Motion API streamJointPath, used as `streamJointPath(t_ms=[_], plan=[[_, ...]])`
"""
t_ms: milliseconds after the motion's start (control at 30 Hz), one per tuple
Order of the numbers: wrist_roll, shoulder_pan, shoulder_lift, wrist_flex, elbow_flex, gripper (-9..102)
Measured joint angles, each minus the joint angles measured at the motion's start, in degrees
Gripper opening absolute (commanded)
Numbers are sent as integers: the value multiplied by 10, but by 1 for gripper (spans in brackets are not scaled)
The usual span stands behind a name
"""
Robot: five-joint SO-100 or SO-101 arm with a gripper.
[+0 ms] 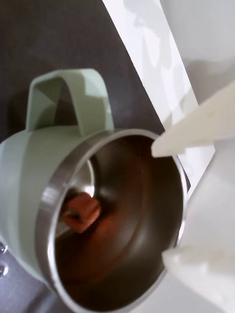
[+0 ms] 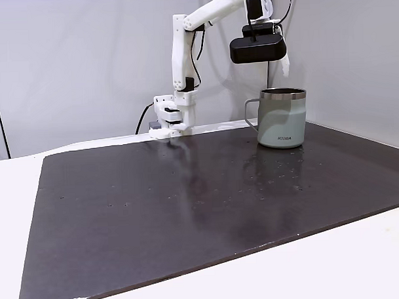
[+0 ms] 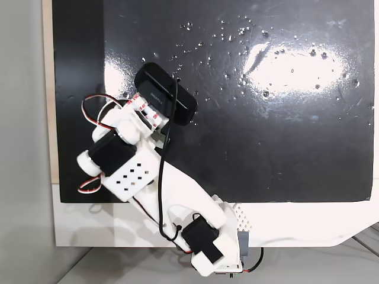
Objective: Grasp a cube and put it in the cup.
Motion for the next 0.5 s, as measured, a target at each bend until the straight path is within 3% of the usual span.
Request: streamJointPath(t_ms=[500], plan=[[-2, -2, 48, 0, 53, 18]])
